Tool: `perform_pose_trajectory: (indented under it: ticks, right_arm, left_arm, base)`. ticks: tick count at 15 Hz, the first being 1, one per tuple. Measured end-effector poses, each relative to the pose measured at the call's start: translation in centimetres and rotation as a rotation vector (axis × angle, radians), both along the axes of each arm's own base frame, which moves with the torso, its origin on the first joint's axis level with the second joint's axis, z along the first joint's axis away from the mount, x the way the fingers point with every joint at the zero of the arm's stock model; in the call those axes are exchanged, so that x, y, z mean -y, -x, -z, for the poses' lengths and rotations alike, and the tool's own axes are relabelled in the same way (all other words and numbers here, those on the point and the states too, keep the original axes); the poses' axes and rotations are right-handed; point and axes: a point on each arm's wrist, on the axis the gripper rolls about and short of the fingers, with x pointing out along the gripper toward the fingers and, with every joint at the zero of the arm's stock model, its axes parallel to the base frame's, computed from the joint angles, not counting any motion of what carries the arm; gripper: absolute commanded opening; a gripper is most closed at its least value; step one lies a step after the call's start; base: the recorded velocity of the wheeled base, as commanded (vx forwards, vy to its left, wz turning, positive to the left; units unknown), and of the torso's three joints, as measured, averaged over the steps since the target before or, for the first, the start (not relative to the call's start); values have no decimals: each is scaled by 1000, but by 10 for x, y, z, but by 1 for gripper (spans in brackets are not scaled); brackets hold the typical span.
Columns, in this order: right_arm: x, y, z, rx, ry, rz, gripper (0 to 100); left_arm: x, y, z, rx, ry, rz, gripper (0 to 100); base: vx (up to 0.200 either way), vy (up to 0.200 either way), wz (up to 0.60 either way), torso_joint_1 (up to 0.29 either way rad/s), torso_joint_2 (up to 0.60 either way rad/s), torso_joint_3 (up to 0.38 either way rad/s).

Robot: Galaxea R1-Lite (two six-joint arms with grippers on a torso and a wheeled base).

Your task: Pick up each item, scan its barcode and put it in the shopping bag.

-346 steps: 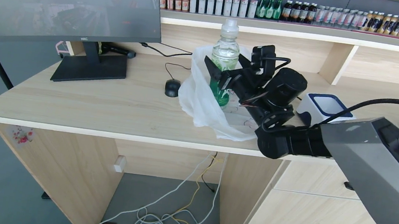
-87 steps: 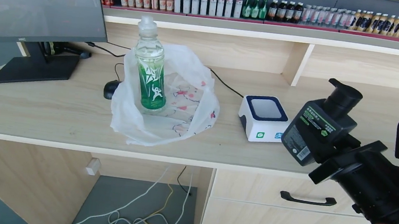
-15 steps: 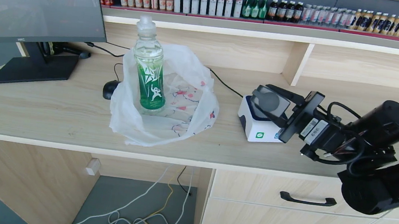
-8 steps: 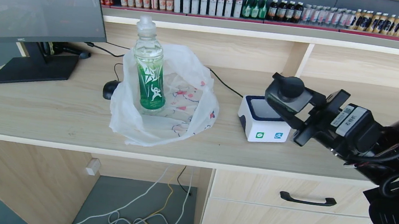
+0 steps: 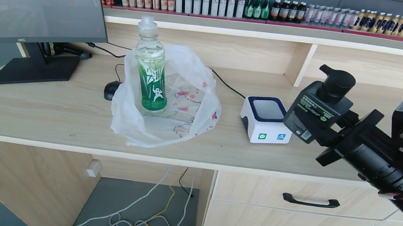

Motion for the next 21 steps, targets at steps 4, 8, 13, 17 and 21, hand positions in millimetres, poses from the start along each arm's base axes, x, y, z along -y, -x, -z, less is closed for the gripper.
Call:
perform_pose_trajectory:
  ticks: [4, 8, 13, 17, 21]
  right_arm:
    - [3, 1, -4, -121, -247, 155, 0]
    - [1, -2, -4, -136, -278, 172, 0]
    - [-4, 2, -3, -132, -262, 156, 0]
    - [-3, 3, -5, -126, -265, 156, 0]
    - [-4, 4, -5, -112, -242, 155, 0]
  left_arm:
    - [0, 0, 0, 0, -1, 0, 100]
    - [0, 0, 0, 0, -1, 0, 100]
    - [0, 0, 0, 0, 0, 0, 100]
    - [0, 0, 0, 1, 1, 0, 100]
    - [0, 0, 0, 0, 2, 0, 100]
  base:
    - [0, 0, 0, 0, 0, 0]
    - [0, 0, 0, 0, 0, 0]
    - [0, 40, 0, 0, 0, 0]
    - [0, 200, 0, 4, 1, 0]
    - [0, 200, 0, 4, 6, 1]
